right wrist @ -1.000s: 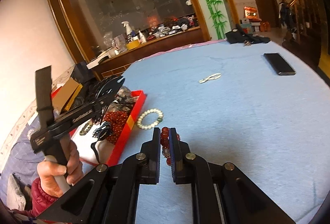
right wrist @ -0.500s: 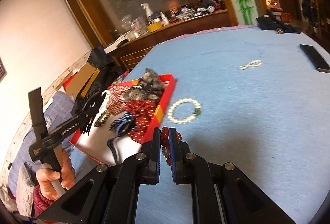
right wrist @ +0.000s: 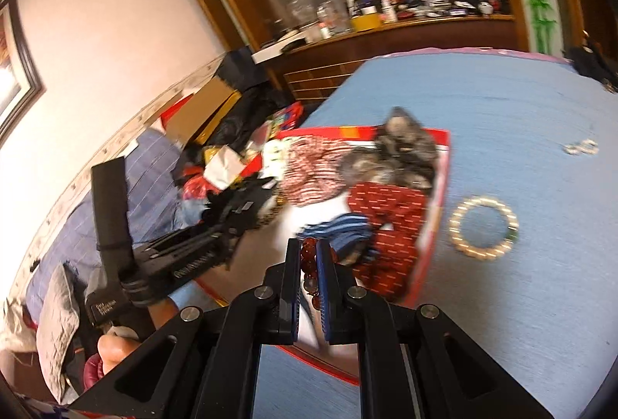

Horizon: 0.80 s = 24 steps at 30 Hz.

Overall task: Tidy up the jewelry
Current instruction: 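Carry the claw clip and bead bracelet over the tray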

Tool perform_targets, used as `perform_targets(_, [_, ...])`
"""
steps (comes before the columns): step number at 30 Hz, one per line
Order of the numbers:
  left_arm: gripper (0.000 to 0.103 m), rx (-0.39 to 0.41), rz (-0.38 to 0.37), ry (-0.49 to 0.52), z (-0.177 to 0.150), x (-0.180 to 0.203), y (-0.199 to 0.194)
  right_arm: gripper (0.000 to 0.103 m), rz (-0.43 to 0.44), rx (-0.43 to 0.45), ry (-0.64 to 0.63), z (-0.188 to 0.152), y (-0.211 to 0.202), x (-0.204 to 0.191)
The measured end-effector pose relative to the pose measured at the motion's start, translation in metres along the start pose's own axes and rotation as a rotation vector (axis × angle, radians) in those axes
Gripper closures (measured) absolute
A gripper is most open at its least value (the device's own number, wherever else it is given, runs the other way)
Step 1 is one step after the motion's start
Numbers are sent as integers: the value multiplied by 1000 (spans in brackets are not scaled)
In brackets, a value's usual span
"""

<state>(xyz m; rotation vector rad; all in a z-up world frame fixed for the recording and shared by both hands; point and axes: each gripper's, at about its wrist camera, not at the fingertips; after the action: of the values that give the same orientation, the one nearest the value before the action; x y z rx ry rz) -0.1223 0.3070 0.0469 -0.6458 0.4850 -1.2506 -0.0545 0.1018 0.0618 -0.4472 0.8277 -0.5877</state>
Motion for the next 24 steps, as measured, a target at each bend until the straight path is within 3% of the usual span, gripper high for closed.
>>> perform_targets(9, [69,-25,-16,-14,0,-2,5,94,-11,-56,-23,-12,31,-7])
perform_targets(24, [69,-32,-18,-19,0,-2,6,94,-40,-91,-4,-15,47,4])
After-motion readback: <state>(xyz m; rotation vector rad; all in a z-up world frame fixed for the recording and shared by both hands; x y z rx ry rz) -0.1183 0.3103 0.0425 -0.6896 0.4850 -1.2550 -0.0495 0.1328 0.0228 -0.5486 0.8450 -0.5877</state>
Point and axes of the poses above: each gripper's, at about its wrist camera, not at the fingertips, and y roughly the way its jaws point, x to its right, z to its top, and after that the axes turned 13 degrees about y, right-handed
